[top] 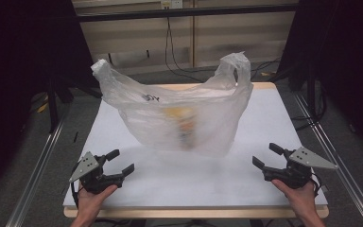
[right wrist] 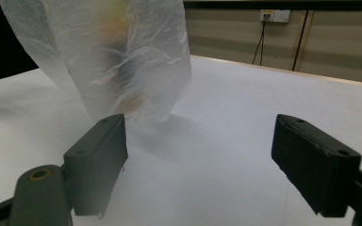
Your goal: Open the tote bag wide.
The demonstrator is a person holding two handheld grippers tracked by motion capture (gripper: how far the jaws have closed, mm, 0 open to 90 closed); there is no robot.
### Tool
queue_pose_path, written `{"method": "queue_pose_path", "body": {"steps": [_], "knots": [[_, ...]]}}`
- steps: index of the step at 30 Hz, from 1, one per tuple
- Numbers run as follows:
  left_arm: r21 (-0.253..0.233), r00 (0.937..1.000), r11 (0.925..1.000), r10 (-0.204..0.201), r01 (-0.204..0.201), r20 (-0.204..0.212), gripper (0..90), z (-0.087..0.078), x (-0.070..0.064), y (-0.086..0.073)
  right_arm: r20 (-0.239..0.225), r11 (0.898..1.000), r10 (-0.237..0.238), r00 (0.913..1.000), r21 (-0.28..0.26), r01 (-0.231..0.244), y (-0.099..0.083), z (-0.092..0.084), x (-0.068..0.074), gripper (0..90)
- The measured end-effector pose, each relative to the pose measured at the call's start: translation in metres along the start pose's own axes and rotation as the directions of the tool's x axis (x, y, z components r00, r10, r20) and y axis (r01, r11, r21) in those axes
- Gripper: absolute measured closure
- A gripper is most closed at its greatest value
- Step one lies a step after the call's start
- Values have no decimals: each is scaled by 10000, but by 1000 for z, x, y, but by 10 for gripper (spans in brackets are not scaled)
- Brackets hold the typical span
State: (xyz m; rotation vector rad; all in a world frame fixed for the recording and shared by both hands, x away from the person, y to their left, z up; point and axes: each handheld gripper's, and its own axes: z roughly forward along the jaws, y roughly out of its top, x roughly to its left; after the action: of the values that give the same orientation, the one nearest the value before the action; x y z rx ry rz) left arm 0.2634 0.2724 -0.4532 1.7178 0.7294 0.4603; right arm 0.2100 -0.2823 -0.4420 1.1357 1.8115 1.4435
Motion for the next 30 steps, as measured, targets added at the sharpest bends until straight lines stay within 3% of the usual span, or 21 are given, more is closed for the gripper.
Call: {"method": "queue_pose_path", "body": {"steps": [1,3,6,7,8,10,11,12,13,16,18,19,20,24,28,30], "knots": [[-91,9994,9999,-87,90,348,206,1,0,0,-84,10000,4,10000,23,-3,0,0,0,217],[9,9998,10000,71,-71,180,271,0,0,0,-138,10000,-32,9999,23,32,0,0,0,227],[9,9989,10000,-5,4,462,412,0,-1,1,-402,9999,119,9991,74,-116,2,1,2,382],[238,9979,9995,198,-214,623,412,-1,1,2,-402,9999,119,9991,74,-116,2,1,2,382],[161,9975,9999,-24,12,711,528,-2,-1,4,-542,9999,-61,9985,140,69,2,2,0,490],[107,9965,9999,-100,92,834,586,-1,-1,5,-650,9999,1,9979,135,8,3,3,1,510],[146,9961,9997,-229,217,847,586,-2,-2,5,-673,9999,-32,9977,161,43,3,3,1,561],[241,9956,9996,-133,111,922,662,-2,-2,6,-981,9998,14,9952,210,7,4,4,2,635],[229,9946,9995,-255,233,1005,662,-2,-2,7,-981,9998,14,9952,210,7,4,4,2,635],[292,9906,9990,-380,344,1316,780,-2,-4,11,-1375,9997,-42,9905,219,73,8,6,3,770],[355,9906,9993,-159,112,1356,818,-2,-4,14,-1495,9998,3,9888,205,28,9,7,3,816],[385,9844,9990,-273,209,1740,864,-1,-5,17,-1735,9997,47,9848,242,-5,11,10,2,876],[395,9850,9987,-372,309,1688,892,0,-7,19,-1866,9997,98,9824,235,-55,11,11,2,900],[490,9844,9988,-108,22,1754,900,2,-10,24,-2215,9994,147,9751,327,-76,17,14,2,900],[440,9832,9990,-124,44,1820,900,2,-14,27,-2344,9995,164,9720,283,-101,21,14,5,900],[482,9789,9987,36,-138,2044,900,1,-16,29,-2463,9996,93,9692,276,-26,24,14,8,900]]}}
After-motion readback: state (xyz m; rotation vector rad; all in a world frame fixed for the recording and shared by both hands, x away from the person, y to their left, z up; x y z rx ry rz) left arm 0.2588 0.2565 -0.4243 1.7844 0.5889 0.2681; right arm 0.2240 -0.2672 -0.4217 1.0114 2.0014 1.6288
